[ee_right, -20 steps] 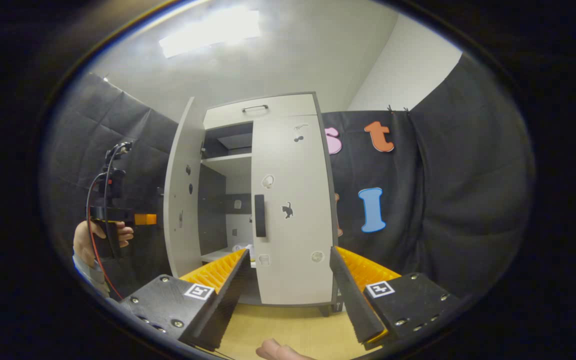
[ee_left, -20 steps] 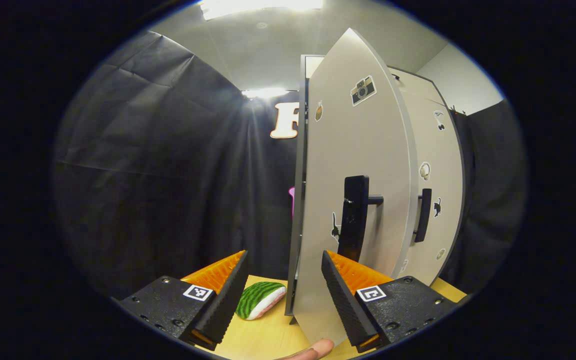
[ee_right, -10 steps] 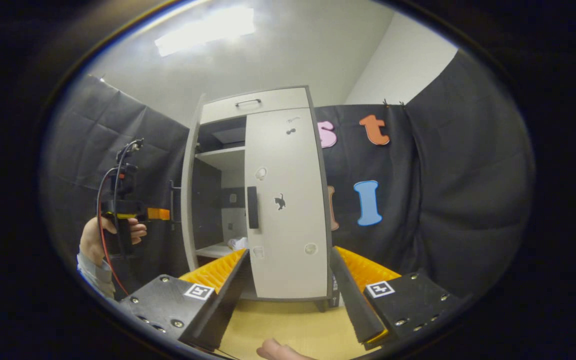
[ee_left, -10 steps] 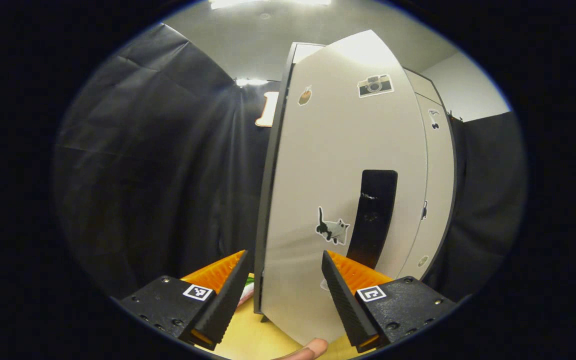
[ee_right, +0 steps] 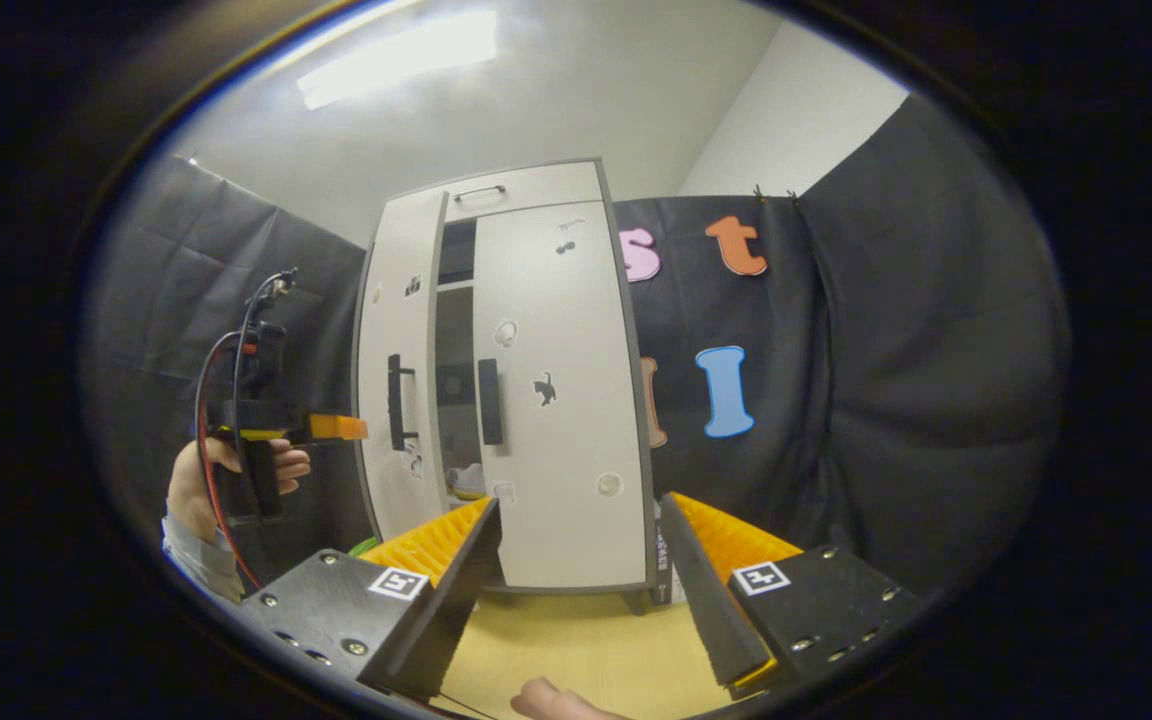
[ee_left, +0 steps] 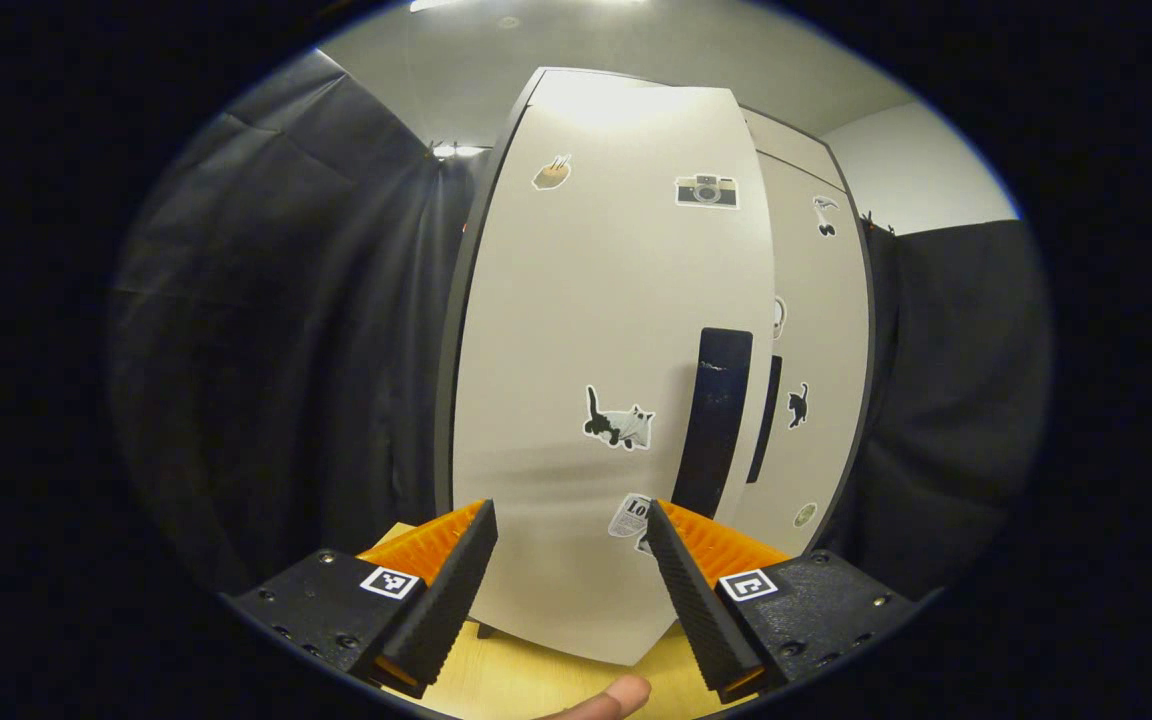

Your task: Grab one shoe with the right hand and put it into the shoe cabinet, grab the other shoe with the left hand and put it into the shoe cabinet; then close the right door with the right hand and the left door with the left hand.

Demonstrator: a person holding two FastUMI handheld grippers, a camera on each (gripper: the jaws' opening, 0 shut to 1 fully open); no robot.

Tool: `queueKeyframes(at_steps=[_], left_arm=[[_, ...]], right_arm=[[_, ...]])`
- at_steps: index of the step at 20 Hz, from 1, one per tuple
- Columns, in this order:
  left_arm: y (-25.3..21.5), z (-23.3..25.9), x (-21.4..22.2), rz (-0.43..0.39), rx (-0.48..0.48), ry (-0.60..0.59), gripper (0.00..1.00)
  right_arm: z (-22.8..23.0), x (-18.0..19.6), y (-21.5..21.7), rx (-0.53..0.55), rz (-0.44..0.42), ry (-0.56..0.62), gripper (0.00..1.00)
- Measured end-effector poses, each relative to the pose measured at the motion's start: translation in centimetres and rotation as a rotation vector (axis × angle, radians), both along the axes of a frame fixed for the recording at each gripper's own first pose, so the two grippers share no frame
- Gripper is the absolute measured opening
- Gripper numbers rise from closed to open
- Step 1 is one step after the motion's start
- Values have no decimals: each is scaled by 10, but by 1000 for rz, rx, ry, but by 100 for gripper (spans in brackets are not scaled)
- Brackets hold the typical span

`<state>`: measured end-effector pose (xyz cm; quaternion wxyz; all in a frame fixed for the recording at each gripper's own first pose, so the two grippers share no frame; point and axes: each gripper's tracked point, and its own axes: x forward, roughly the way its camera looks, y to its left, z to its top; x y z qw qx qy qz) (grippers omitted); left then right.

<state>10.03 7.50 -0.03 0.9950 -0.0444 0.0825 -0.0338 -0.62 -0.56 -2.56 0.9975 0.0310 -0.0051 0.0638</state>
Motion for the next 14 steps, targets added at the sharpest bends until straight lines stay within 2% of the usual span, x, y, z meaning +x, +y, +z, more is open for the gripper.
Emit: queueKeyframes(at_steps=[10,13,14], left_arm=[[12,-3,-13,7,30,6,95],[19,-5,-21,11,67,4,95],[20,-5,-23,11,75,0,92]], right_arm=[[0,4,21,-15,10,9,95],[-1,6,30,-25,25,7,95],[-2,6,32,-25,28,6,95]])
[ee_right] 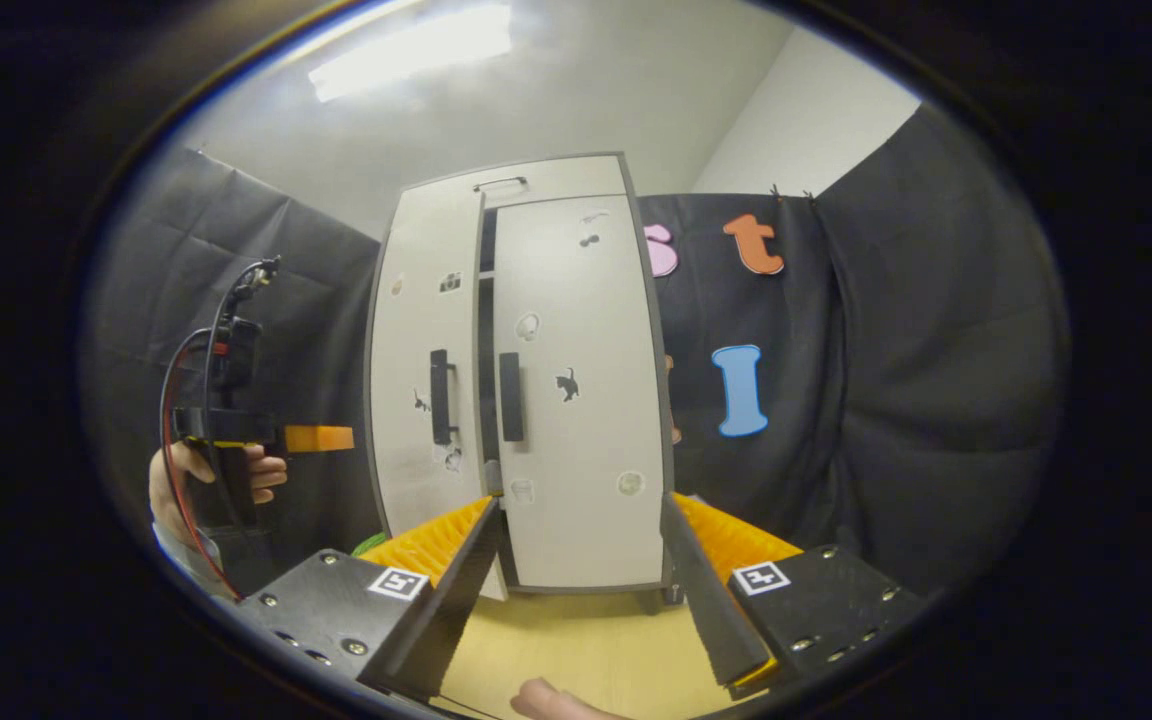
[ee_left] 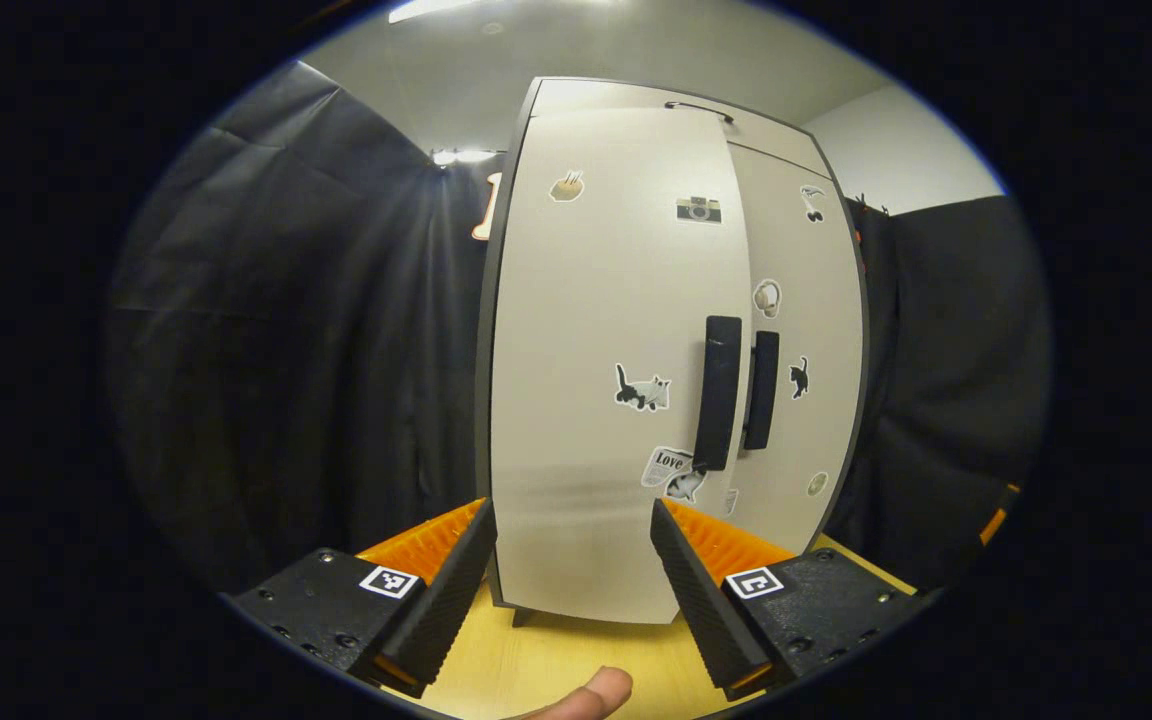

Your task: Grab one shoe with the right hand and put it into the shoe cabinet, grab the other shoe with the left hand and put it into the shoe cabinet; then close the right door with the right hand and the left door with the left hand.

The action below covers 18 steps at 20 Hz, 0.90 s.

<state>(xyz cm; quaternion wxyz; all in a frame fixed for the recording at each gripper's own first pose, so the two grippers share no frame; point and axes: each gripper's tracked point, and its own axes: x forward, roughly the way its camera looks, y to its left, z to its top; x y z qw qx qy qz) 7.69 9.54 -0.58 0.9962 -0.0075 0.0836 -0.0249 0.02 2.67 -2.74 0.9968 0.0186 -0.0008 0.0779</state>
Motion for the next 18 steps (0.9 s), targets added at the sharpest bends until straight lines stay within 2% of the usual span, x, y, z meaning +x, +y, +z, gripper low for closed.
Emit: queueKeyframes(at_steps=[2,6,8,9,10,14,18], left_arm=[[2,0,-7,0,10,0,96],[8,7,-22,32,1,-34,94],[9,13,-30,47,-14,-66,96],[10,14,-33,53,-17,-78,94],[10,13,-35,52,-18,-82,96],[4,1,-51,6,-33,-54,96],[5,-15,-60,21,-50,-10,96]], right_arm=[[-1,1,4,6,3,4,95],[-1,4,2,-1,-33,9,95],[-2,4,1,-6,-49,10,95],[-1,5,3,-4,-49,10,92],[-1,4,5,-3,-51,11,95],[-1,-6,16,1,-24,3,95],[-8,-16,21,8,-7,8,95]])
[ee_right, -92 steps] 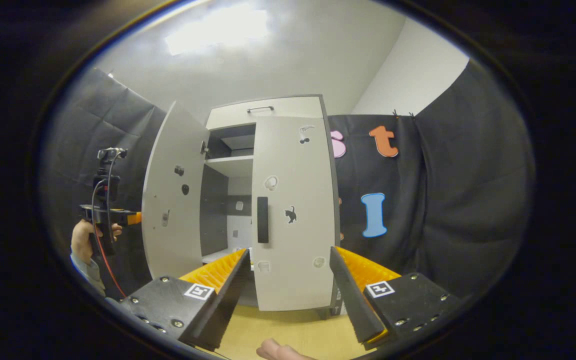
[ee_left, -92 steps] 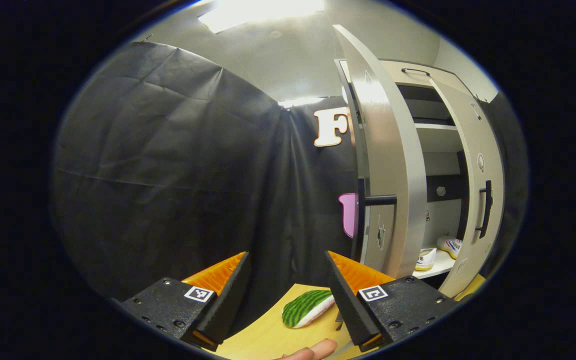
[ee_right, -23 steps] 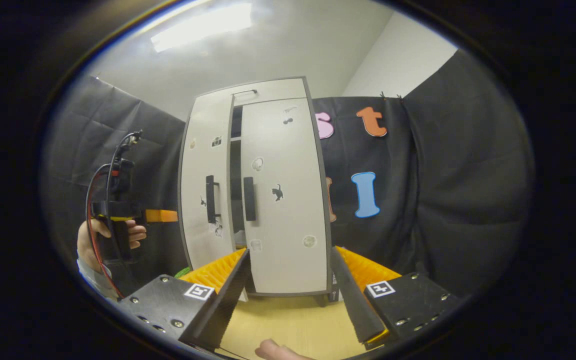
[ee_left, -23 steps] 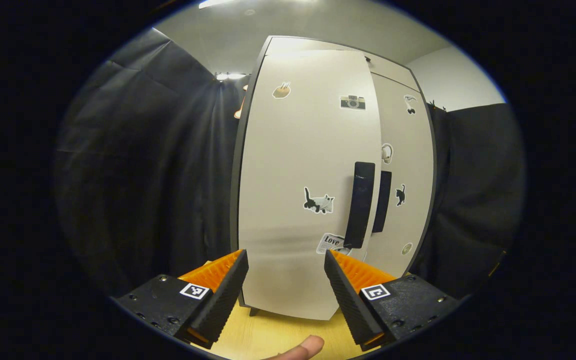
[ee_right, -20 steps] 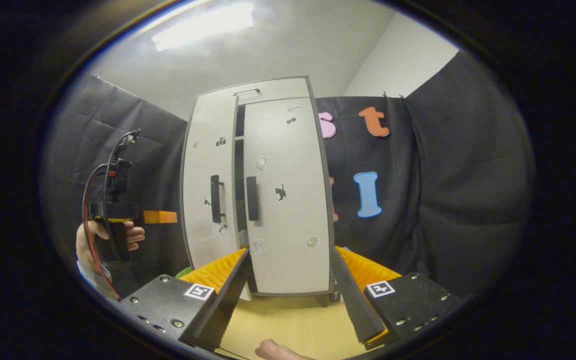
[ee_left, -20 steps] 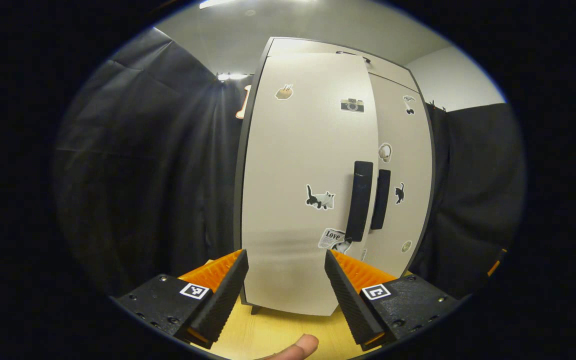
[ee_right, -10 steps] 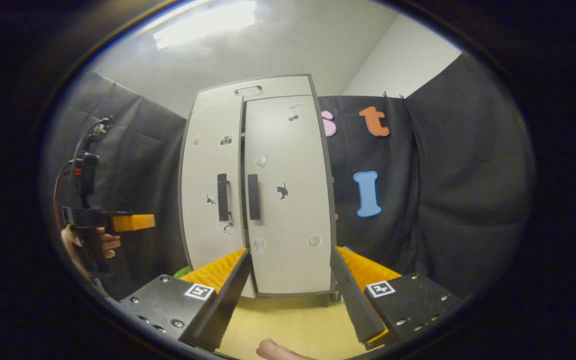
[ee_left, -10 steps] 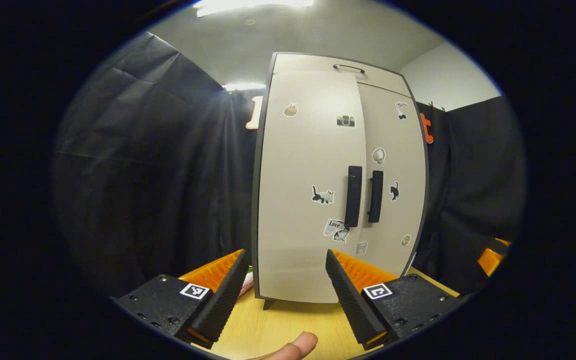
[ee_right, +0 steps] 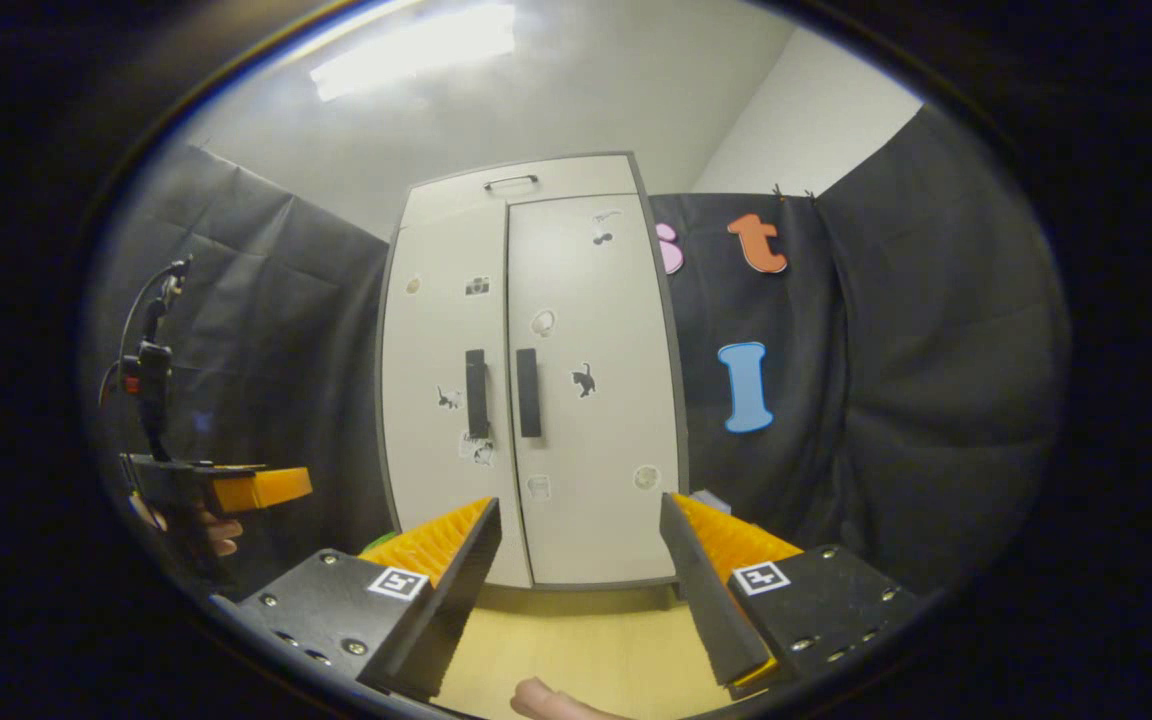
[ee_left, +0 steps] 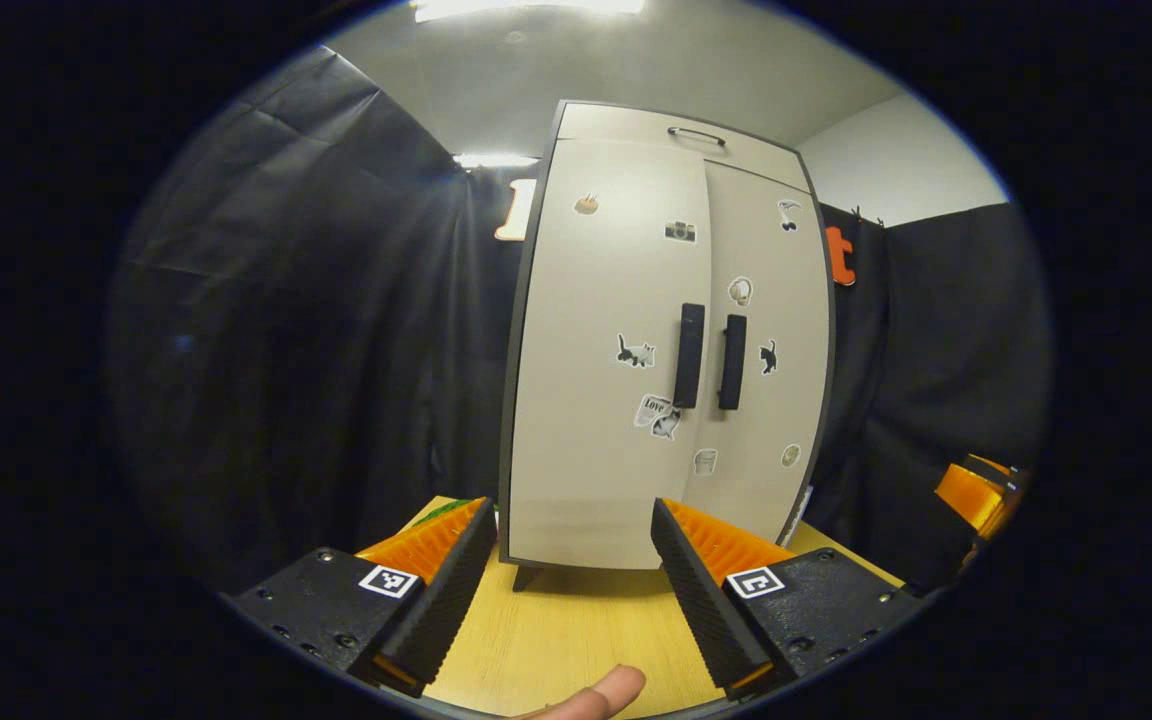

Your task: Grab one shoe with the right hand and put it into the shoe cabinet, grab the other shoe with the left hand and put it into the shoe cabinet; then close the right door with the right hand and the left door with the left hand.

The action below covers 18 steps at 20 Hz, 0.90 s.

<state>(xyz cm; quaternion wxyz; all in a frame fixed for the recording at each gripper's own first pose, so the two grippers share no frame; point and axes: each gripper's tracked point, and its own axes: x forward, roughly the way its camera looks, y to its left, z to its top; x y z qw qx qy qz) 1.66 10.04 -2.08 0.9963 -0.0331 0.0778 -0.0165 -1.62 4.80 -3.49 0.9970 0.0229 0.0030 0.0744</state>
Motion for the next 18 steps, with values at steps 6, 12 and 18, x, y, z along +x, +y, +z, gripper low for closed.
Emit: queueKeyframes(at_steps=[6,12,18], left_arm=[[-2,4,-3,-27,44,-36,96],[-4,14,-6,-50,66,-80,96],[-8,19,-9,-66,63,-98,96]], right_arm=[[-2,-9,-3,14,-13,10,92],[0,-18,-1,2,-8,-9,92],[-1,-20,-6,5,-13,-14,95]])
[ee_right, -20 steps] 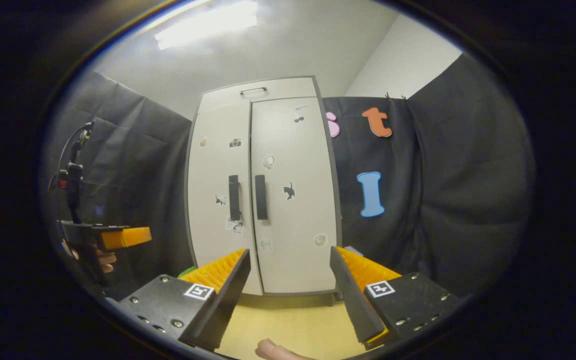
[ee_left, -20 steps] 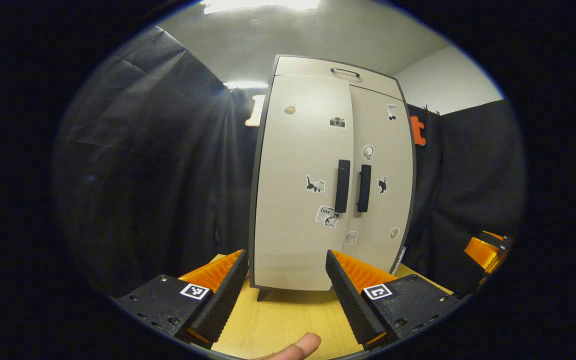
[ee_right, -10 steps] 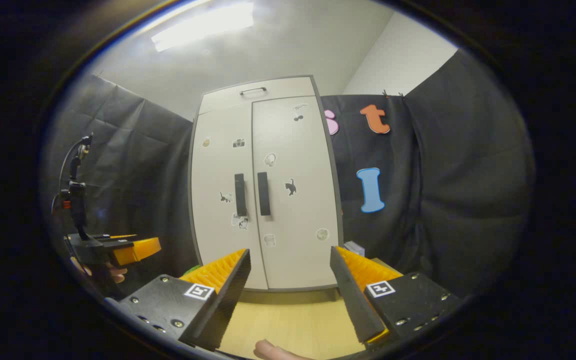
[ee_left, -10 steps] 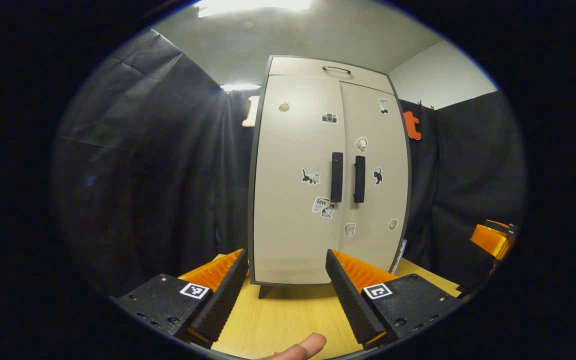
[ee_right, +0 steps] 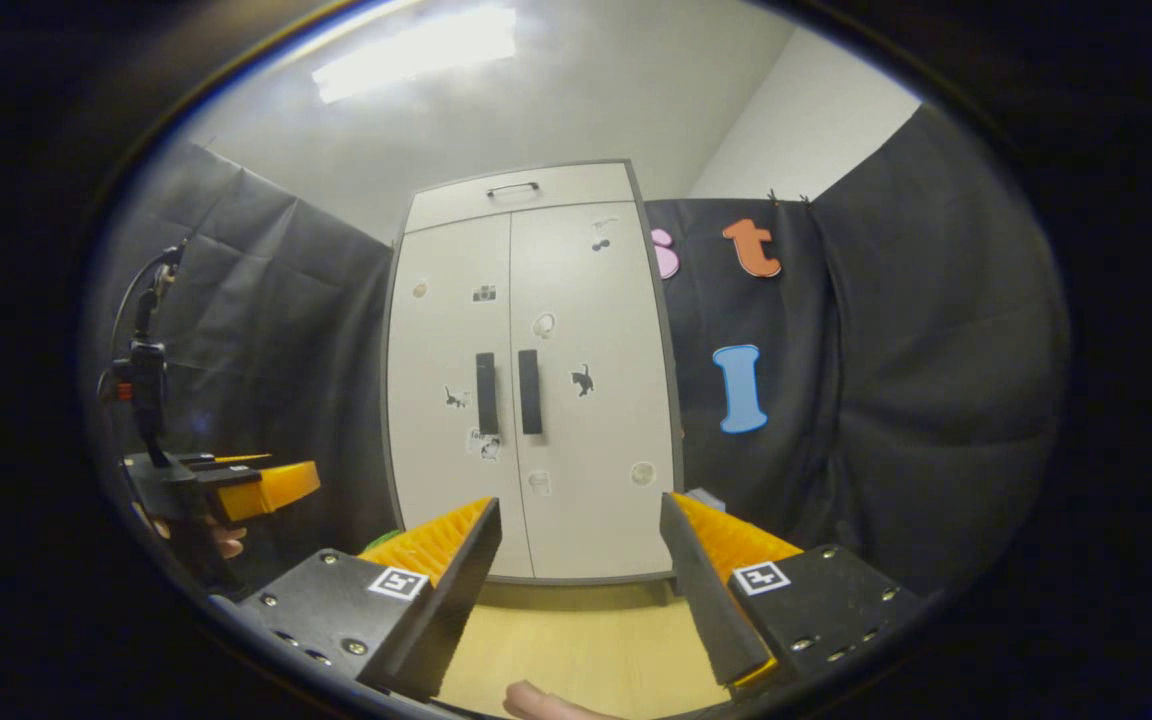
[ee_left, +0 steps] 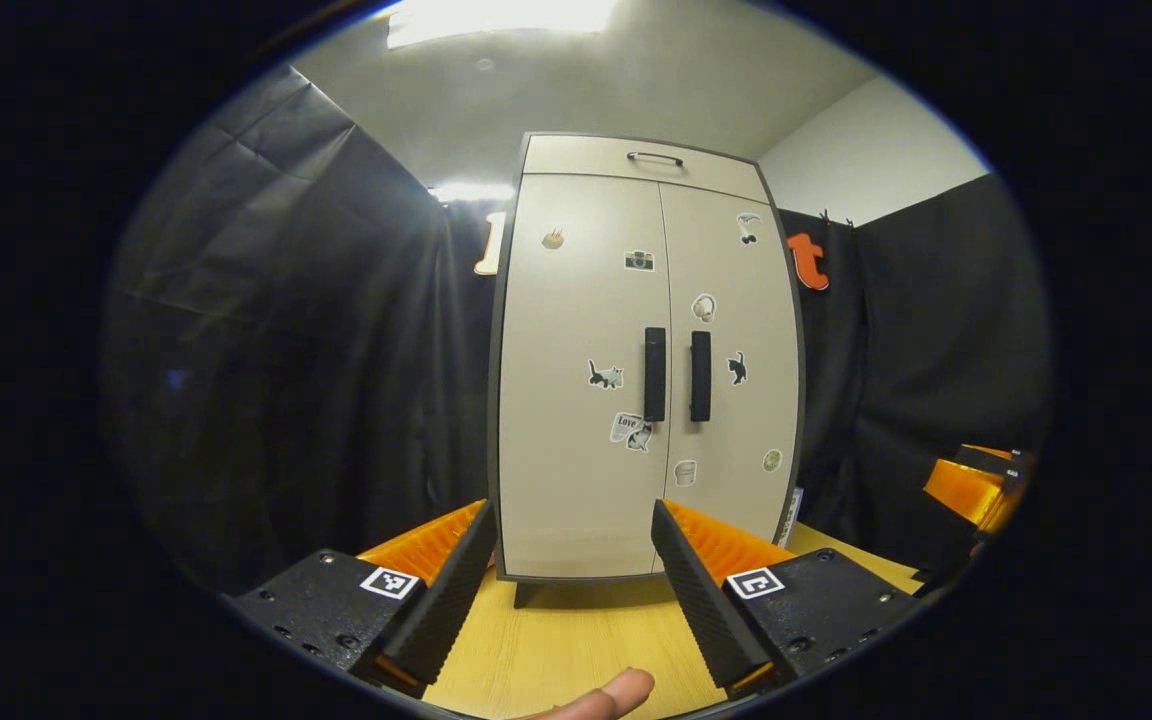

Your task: Grab one shoe with the right hand and put it into the shoe cabinet, grab the other shoe with the left hand and put it into the shoe cabinet; then close the right door with the right hand and the left door with the left hand.

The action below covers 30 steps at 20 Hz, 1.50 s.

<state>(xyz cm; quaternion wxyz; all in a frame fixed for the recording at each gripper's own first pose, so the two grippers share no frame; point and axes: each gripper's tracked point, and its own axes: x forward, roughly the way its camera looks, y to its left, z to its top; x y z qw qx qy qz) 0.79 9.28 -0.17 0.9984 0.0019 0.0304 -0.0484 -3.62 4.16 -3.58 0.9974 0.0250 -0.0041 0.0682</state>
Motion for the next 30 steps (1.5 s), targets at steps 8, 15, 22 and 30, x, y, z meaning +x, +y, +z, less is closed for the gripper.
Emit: queueKeyframes(at_steps=[8,15,22,30], left_arm=[[-3,-6,-2,-8,-24,27,96],[-1,0,-6,5,-29,7,96],[-6,3,-12,-21,-42,-27,96],[-4,-1,-14,10,-58,-8,96]], right_arm=[[-9,3,-8,28,-10,16,95],[-12,4,-6,15,-6,26,95],[-15,3,-4,34,6,23,92],[-17,2,-1,9,21,21,92]])
